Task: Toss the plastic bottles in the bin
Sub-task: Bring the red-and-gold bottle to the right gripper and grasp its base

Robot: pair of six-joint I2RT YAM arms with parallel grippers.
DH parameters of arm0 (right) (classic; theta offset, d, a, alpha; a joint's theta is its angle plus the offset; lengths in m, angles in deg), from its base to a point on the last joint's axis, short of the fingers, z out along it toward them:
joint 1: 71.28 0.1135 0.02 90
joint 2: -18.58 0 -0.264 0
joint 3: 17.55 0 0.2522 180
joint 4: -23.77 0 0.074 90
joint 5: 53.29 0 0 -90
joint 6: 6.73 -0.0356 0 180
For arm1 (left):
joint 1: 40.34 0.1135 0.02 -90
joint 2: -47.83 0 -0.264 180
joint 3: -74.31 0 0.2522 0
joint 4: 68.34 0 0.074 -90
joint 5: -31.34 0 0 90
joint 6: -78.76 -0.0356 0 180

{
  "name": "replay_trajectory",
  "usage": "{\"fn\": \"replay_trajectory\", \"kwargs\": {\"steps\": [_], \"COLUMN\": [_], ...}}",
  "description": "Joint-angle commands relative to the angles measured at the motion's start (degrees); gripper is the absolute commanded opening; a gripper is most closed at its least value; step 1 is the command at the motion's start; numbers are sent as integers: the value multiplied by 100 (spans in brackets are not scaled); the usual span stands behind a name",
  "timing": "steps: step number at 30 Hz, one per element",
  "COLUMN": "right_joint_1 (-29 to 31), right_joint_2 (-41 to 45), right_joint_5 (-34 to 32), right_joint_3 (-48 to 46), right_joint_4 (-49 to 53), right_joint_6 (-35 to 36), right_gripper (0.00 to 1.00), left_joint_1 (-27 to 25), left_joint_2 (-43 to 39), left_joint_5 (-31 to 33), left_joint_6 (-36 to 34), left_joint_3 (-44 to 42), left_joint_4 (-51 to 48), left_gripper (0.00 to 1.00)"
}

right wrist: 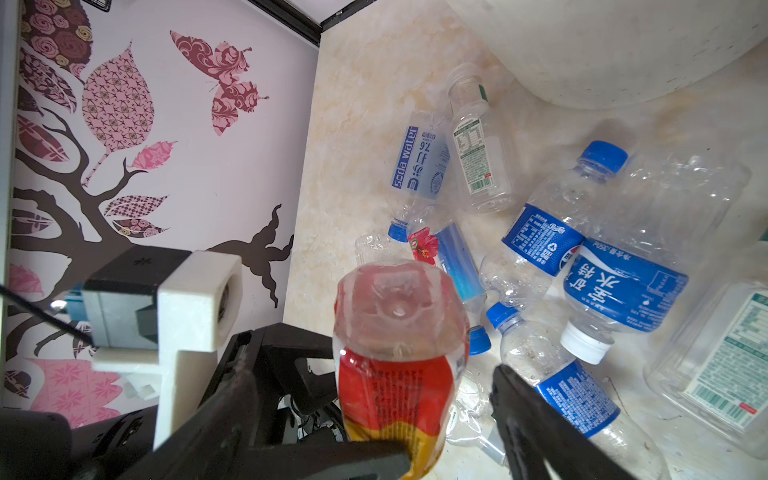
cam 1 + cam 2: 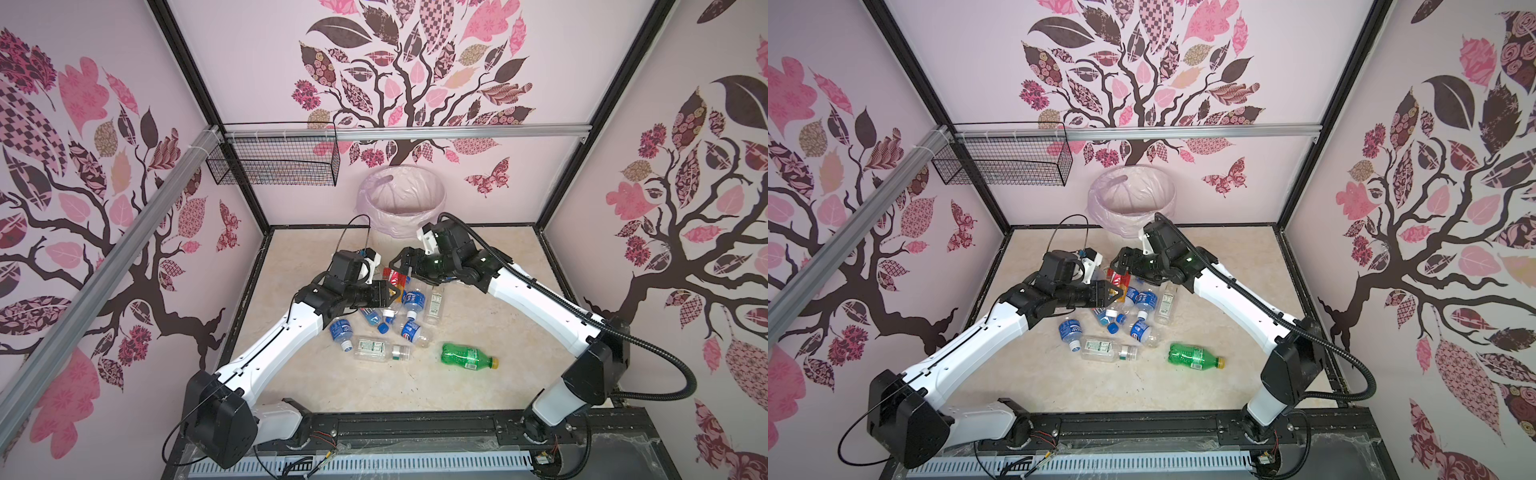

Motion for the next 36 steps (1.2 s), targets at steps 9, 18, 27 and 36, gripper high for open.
{"fn": "replay_trajectory", "kwargs": {"steps": [9, 18, 27, 36], "right_joint_1": [-17, -18, -26, -333], "right_joint_2": [-313, -442, -372, -290], "right_joint_5": [123, 316, 152, 22], "right_joint_3": [-31, -111, -104, 153], "right_joint_4": [-59, -204, -182, -7], "right_joint_6": [-48, -144, -61, 157], "right_gripper": [84, 72, 53, 49], "left_joint_1": [-95, -105, -105, -98], "left_joint_2": [-56, -37, -63, -75], "left_joint_5": [-67, -203, -129, 104], "left_joint_6": [36, 135, 81, 119], "left_joint_3": [324, 329, 319, 418], "left_joint_4": [80, 187, 74, -107], "left_gripper": [54, 55, 59, 76]}}
